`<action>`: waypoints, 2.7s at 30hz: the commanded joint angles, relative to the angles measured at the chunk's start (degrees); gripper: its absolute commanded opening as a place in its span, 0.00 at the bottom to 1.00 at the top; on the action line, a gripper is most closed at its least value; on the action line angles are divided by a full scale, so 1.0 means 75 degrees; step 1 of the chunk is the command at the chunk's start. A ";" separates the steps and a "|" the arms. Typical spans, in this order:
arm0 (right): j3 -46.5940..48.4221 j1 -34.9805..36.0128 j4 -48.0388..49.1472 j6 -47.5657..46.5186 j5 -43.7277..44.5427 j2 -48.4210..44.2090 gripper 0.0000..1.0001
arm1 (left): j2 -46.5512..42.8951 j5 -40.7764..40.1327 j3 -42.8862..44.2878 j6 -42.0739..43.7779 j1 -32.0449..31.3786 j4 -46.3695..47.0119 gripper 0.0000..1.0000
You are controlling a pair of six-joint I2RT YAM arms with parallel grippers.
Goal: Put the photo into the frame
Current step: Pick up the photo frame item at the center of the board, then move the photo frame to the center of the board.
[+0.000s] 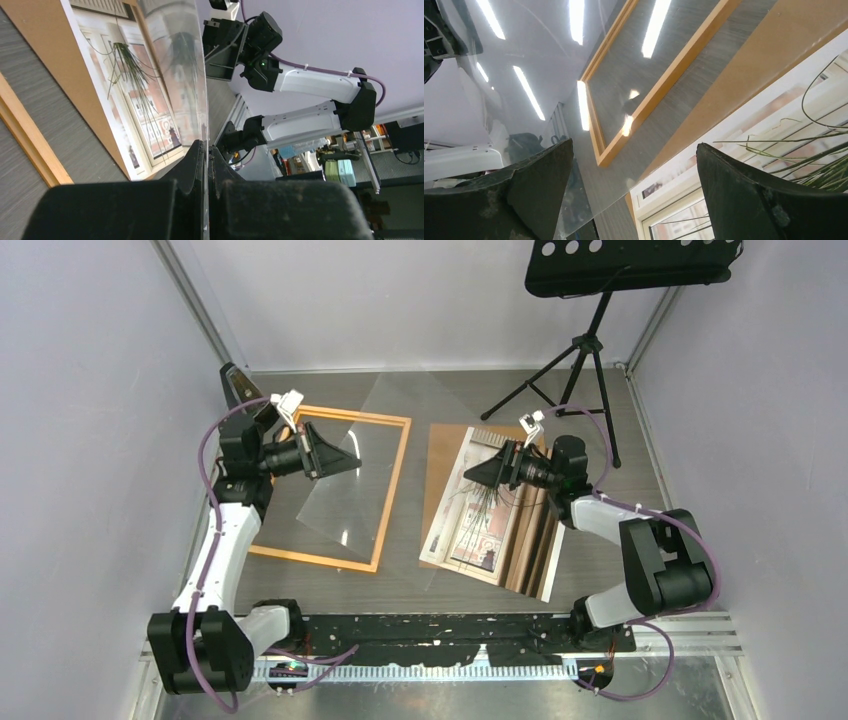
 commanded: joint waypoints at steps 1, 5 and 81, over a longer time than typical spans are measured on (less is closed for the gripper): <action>-0.0062 0.0060 0.0755 0.0099 -0.0091 0.0023 1.00 | -0.0007 -0.0450 -0.0003 -0.0435 0.0118 0.0871 0.00; -0.0091 0.0066 0.0563 -0.0050 0.0006 0.0054 1.00 | 0.0108 -0.0828 -0.0106 -0.0574 0.0180 0.1096 0.00; 0.0292 0.0178 0.5745 0.3920 -0.0751 0.0976 0.35 | 0.0092 -0.1610 -0.1301 -0.0729 0.0235 0.2583 0.00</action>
